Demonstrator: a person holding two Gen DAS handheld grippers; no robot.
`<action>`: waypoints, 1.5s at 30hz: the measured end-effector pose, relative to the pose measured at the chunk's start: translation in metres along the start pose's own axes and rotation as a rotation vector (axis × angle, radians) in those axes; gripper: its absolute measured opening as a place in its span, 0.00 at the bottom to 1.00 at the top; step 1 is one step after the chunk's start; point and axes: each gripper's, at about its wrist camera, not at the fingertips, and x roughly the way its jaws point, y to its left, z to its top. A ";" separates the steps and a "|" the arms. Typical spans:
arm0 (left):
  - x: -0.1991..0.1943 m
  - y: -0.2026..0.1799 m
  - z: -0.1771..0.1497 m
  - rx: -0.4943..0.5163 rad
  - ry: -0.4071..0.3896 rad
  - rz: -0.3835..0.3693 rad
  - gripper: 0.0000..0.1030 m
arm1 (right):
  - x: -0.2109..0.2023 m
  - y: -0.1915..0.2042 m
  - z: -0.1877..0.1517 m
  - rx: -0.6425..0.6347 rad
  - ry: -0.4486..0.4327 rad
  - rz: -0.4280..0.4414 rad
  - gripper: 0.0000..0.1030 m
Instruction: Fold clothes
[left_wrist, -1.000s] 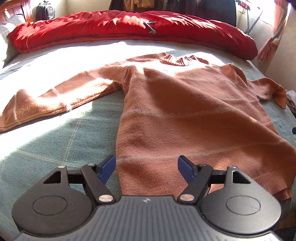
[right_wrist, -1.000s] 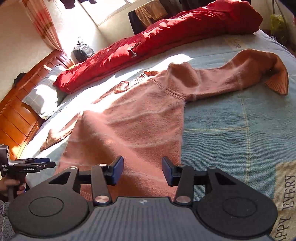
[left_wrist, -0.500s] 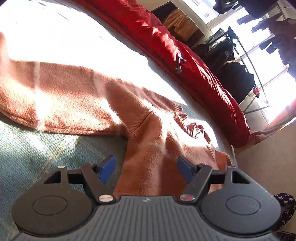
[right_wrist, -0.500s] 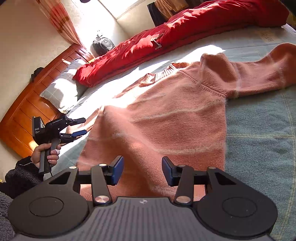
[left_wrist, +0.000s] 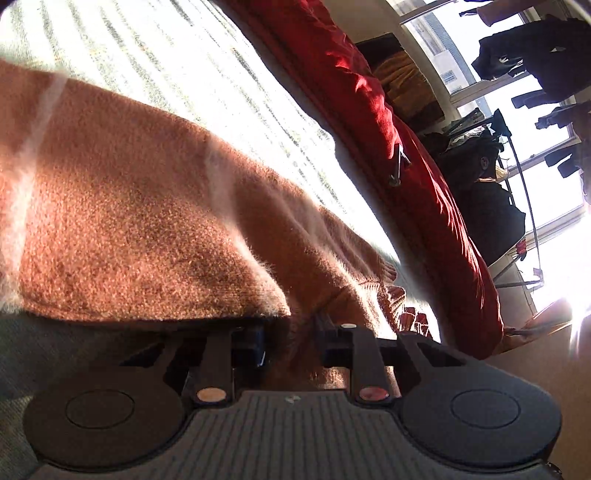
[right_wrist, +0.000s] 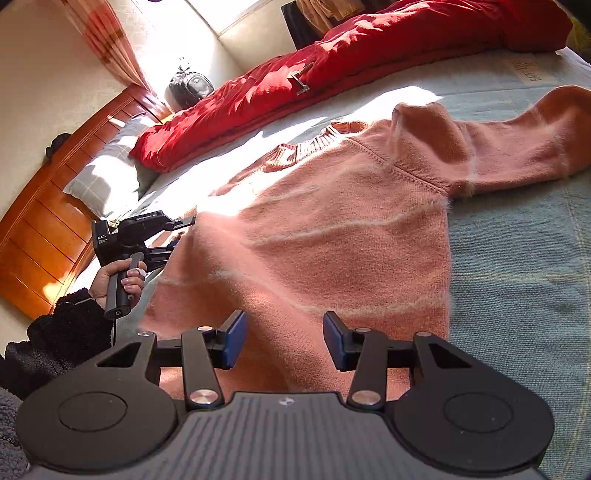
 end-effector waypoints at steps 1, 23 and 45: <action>-0.004 0.000 0.002 0.009 -0.017 0.005 0.10 | -0.001 0.000 0.000 -0.002 0.000 -0.004 0.49; -0.076 -0.069 -0.037 0.537 0.053 0.121 0.39 | 0.012 -0.125 0.061 0.364 -0.129 -0.088 0.63; -0.078 -0.109 -0.139 0.797 0.250 0.041 0.57 | 0.075 -0.143 0.121 0.168 -0.181 -0.294 0.12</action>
